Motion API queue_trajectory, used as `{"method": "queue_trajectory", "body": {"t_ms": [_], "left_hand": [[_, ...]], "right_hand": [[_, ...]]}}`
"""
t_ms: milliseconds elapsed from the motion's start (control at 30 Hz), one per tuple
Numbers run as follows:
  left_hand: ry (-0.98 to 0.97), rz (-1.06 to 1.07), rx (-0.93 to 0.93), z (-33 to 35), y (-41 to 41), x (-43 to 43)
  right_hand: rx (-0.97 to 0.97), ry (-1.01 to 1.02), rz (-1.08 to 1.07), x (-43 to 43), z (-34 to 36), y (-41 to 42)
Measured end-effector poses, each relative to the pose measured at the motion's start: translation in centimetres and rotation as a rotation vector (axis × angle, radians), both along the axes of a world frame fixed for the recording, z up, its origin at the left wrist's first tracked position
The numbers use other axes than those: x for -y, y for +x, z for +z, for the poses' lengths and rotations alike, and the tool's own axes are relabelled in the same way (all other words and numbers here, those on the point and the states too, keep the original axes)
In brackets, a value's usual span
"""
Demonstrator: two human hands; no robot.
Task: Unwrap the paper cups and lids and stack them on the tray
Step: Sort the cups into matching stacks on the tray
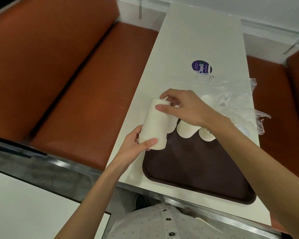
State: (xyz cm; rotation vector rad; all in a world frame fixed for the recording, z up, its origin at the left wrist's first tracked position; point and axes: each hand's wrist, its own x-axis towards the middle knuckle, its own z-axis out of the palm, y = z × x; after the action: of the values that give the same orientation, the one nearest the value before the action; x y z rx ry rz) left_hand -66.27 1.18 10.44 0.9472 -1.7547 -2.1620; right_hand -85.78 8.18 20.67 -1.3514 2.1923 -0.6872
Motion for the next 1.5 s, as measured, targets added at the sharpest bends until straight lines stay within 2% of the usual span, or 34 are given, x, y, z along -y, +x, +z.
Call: {"method": "queue_trajectory", "body": {"t_ms": [300,467,633,800,933,1167,1367,1500], "left_hand": [[0.003,-0.066,0.000,0.7,-0.4,0.2],[0.000,-0.109,0.039,-0.5,0.1,0.4],[0.027,-0.108,0.084,-2.5,1.5,0.0],[0.032,-0.049,0.105,-3.4,2.5,0.4],[0.030,-0.036,0.090,-3.0,2.5,0.7],[0.028,-0.045,0.076,-2.4,2.0,0.7],[0.028,-0.058,0.042,-1.4,1.1,0.5],[0.032,-0.042,-0.003,-0.4,0.3,0.3]], "right_hand": [[0.120,-0.048,-0.068,0.3,0.0,-0.3],[0.128,-0.227,-0.197,0.2,0.5,-1.6],[-0.003,-0.367,-0.280,-0.2,1.9,-4.0],[-0.081,-0.390,-0.306,-0.6,2.2,-5.3],[-0.137,-0.347,-0.277,-0.8,1.3,-5.2],[-0.205,-0.075,-0.140,-1.7,0.0,-5.6],[-0.210,-0.188,-0.082,-1.5,0.8,-4.1],[-0.087,-0.229,-0.012,-1.3,0.3,-1.1]]}}
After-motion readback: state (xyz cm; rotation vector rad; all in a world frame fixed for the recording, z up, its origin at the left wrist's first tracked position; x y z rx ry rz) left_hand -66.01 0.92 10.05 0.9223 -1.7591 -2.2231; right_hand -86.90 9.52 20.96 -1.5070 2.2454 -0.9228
